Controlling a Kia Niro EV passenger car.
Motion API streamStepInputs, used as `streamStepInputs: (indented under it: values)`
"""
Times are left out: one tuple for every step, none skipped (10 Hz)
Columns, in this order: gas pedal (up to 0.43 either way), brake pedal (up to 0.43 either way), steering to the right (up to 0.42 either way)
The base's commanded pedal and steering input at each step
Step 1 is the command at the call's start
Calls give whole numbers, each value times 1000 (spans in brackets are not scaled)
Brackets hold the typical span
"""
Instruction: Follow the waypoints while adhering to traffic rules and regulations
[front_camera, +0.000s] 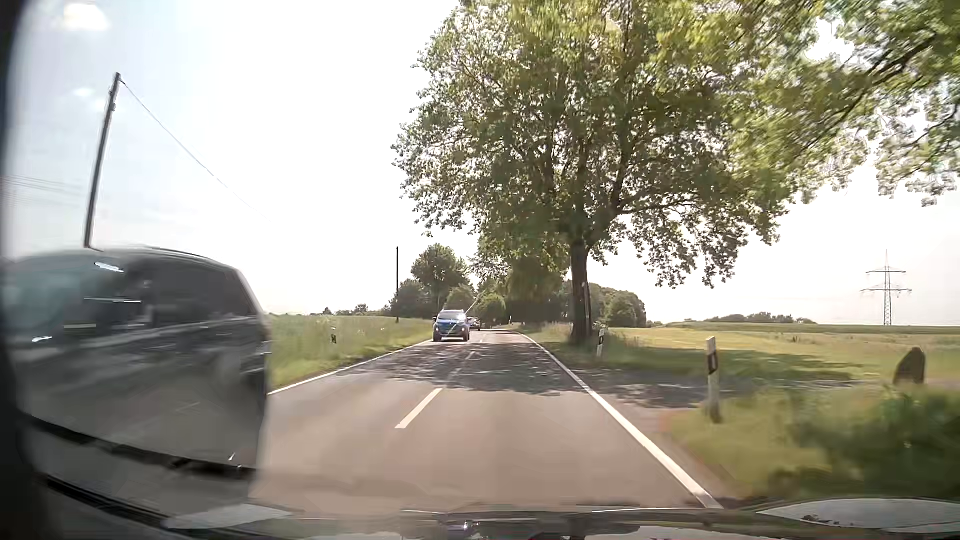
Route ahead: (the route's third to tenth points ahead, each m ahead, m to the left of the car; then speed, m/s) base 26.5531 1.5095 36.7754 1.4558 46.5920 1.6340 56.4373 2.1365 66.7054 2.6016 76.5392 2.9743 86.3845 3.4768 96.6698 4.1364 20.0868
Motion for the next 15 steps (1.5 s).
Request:
streamStepInputs:
  values:
    - [189,0,-3]
    - [169,0,-2]
    - [150,0,-3]
    - [150,0,-2]
    - [150,0,-3]
    - [150,0,-3]
    - [150,0,-3]
    - [150,0,-3]
    - [150,0,-3]
    - [150,0,-3]
    - [150,0,-2]
    - [150,0,-2]
    - [150,0,-2]
    - [150,0,-3]
    - [150,0,-3]
